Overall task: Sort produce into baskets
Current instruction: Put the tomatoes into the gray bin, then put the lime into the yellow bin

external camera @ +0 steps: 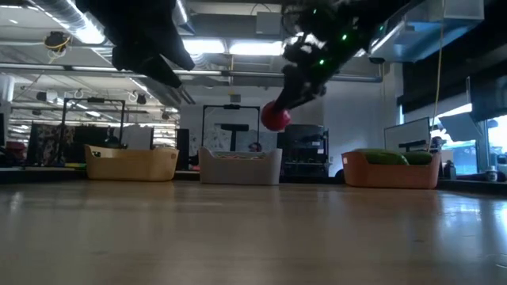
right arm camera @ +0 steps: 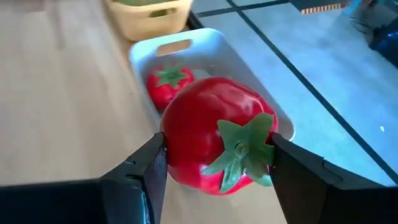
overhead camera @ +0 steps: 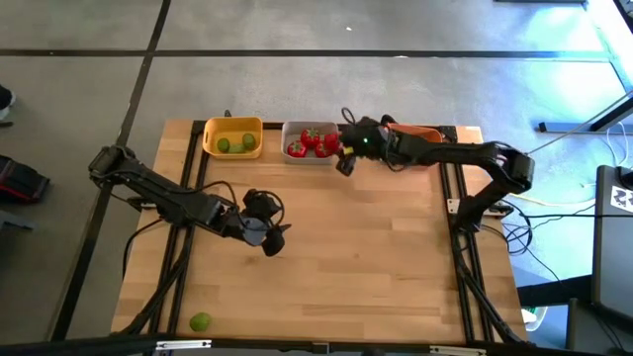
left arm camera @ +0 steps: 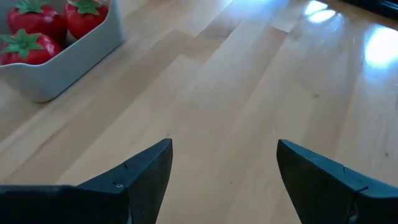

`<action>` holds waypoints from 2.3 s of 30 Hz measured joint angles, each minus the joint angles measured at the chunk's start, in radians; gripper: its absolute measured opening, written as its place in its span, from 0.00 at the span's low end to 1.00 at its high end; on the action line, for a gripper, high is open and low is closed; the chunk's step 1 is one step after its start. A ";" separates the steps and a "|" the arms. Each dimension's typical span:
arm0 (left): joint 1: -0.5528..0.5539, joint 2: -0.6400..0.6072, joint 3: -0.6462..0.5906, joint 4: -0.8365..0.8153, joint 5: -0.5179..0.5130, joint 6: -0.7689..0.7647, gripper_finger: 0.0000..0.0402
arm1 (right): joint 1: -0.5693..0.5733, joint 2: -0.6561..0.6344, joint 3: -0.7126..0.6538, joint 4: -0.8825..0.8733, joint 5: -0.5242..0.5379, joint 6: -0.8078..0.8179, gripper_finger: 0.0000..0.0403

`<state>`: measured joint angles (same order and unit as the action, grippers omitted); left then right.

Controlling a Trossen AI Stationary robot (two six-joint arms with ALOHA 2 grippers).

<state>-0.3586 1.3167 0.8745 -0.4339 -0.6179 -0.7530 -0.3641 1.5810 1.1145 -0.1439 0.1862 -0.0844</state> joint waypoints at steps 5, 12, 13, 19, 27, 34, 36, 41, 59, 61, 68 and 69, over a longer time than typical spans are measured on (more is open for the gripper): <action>0.001 0.000 0.000 0.003 -0.008 0.004 0.70 | -0.072 0.073 0.000 0.099 -0.014 0.000 0.55; 0.001 0.000 0.000 0.003 -0.020 0.008 0.70 | -0.124 0.159 0.000 0.208 -0.021 0.003 0.55; 0.001 0.000 0.000 0.003 -0.020 0.008 0.70 | -0.124 0.165 0.000 0.209 -0.021 0.003 0.55; 0.001 0.001 0.000 0.003 -0.021 0.015 0.70 | -0.119 0.171 -0.001 0.208 -0.023 0.002 0.55; -0.001 -0.001 0.018 -0.023 0.061 0.081 0.70 | -0.103 0.109 0.000 0.129 -0.188 0.097 0.55; -0.019 -0.003 0.120 -0.110 0.236 0.178 0.70 | 0.005 0.092 0.000 0.117 -0.291 0.132 0.67; -0.036 -0.003 0.138 -0.119 0.288 0.187 0.70 | 0.046 0.092 0.000 0.120 -0.283 0.137 0.75; -0.109 -0.003 0.158 -0.151 0.369 0.004 0.70 | 0.152 0.092 0.000 0.118 -0.282 0.101 0.89; -0.502 0.177 0.158 -0.265 0.735 -0.889 0.70 | 0.272 0.092 0.000 0.111 -0.178 0.053 0.94; -0.529 0.205 0.158 -0.262 0.795 -0.960 0.70 | 0.272 0.092 0.000 0.110 -0.178 0.053 0.94; -0.582 0.300 0.157 -0.256 0.928 -1.056 0.70 | 0.272 0.092 0.000 0.108 -0.178 0.053 0.94; -0.585 0.313 0.157 -0.256 0.929 -1.055 0.70 | 0.272 0.092 0.000 0.108 -0.178 0.053 0.94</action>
<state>-0.9438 1.6299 1.0317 -0.6894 0.3112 -1.8081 -0.0917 1.6730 1.1145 -0.0363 0.0086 -0.0315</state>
